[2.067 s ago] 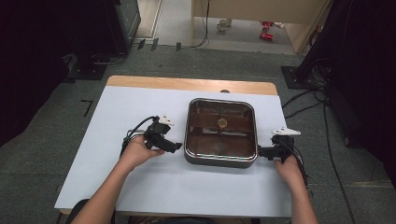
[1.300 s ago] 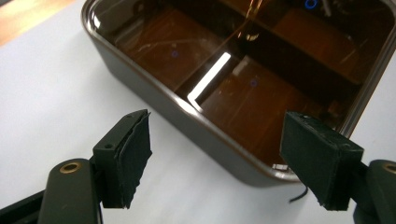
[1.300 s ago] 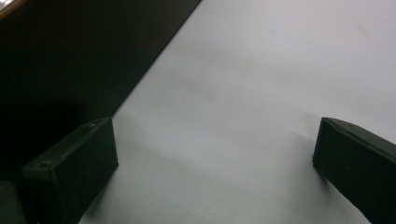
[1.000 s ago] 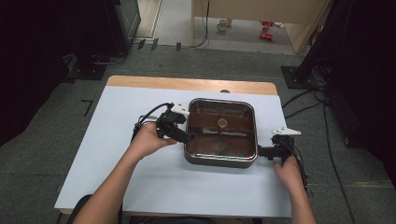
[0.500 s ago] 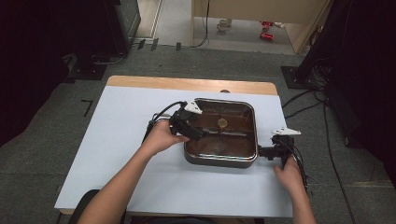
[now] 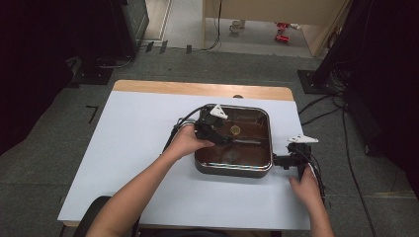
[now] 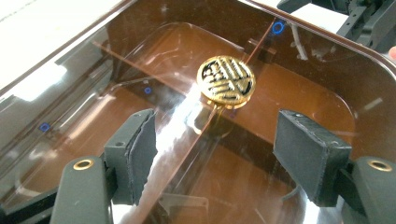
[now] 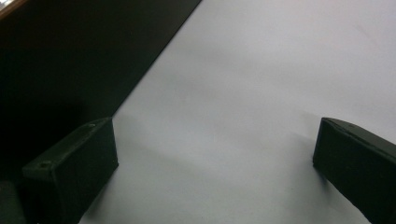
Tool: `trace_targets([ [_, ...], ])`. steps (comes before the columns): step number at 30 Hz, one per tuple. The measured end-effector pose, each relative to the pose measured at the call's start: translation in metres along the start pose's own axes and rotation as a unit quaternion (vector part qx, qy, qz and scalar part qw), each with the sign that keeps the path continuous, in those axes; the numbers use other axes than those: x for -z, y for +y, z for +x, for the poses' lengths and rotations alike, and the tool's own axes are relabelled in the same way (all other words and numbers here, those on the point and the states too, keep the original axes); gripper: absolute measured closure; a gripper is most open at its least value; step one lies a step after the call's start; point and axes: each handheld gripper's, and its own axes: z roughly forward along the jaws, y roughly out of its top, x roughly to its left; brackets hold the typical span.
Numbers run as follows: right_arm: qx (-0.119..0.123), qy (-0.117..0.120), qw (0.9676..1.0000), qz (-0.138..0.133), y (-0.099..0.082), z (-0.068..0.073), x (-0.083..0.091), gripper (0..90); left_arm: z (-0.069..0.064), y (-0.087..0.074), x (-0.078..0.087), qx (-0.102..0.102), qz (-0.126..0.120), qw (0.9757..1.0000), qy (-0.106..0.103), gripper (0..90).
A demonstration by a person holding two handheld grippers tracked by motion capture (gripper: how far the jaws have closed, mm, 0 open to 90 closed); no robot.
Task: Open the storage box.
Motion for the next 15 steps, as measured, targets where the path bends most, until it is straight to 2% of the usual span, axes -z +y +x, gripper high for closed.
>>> trace_targets([
  [3,0.0,0.0,1.0,0.0,0.0,0.0,0.0,0.0,-0.002,0.004,-0.011,-0.005,-0.001,1.0,0.005,31.2],
  [11,-0.001,0.0,1.0,-0.001,0.0,0.0,0.0,0.0,-0.003,0.005,-0.021,-0.008,-0.013,0.9998,0.012,34.1],
  [15,-0.001,0.0,1.0,0.0,0.0,0.0,0.0,0.0,-0.003,0.005,-0.022,0.001,-0.021,0.9996,0.019,38.9],
])
